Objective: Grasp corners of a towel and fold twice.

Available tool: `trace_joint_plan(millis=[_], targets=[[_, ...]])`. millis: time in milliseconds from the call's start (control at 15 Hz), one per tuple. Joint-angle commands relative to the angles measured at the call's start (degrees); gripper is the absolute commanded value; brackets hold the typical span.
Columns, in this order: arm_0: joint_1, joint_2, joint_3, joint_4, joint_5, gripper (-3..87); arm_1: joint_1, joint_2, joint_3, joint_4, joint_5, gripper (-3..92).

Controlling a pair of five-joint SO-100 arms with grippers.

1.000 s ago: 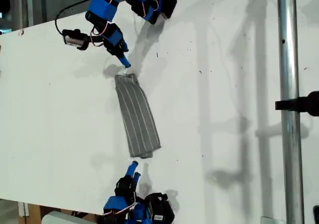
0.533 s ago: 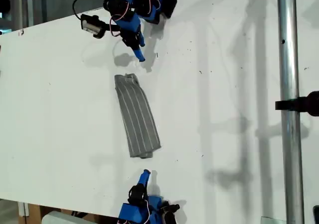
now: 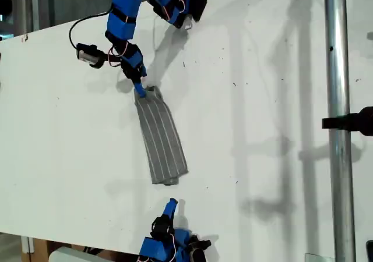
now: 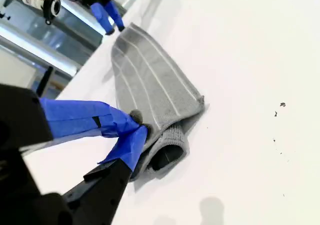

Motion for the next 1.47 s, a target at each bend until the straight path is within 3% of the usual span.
trace_joint_plan(millis=[0, 200, 267, 400, 467, 667, 933, 1000, 1067, 1400], targets=[[0.53, 0.35, -0.35, -0.88, -0.44, -2.6, -2.72, -9.32, -4.04, -11.95, 7.65, 38.0], [0.35, 0.35, -0.35, -0.88, -0.44, -2.6, -9.93, -23.20, -12.92, -20.04, 14.68, 32.6], [0.26, 0.35, -0.53, -0.88, -0.18, -2.6, -12.13, -26.54, -14.50, -23.55, 18.81, 22.1], [0.62, 0.35, -0.62, -0.70, -0.44, -2.6, -14.77, -28.65, -14.59, -29.88, 19.78, 11.0], [0.88, 0.35, -0.62, -0.62, -0.53, -2.6, -14.59, -27.07, -14.59, -25.66, 19.34, -0.2], [0.79, 0.35, -0.88, -0.62, 0.26, -2.6, -12.30, -7.65, -8.79, -3.08, 11.95, -0.2], [0.88, 0.35, 0.70, -2.99, 1.14, -2.6, -16.96, 28.65, -13.01, 44.47, 15.03, -0.2], [1.14, 0.35, 1.76, -4.13, 1.23, -2.6, -19.51, 30.50, -18.46, 52.56, 16.79, -0.2], [1.41, 0.35, 2.81, -5.10, 1.14, -2.6, -22.59, 29.27, -23.20, 54.76, 17.31, -0.2], [1.67, 0.35, 3.25, -5.36, 1.05, -2.6, -29.79, -7.21, -31.99, 20.83, 14.15, -0.2]])
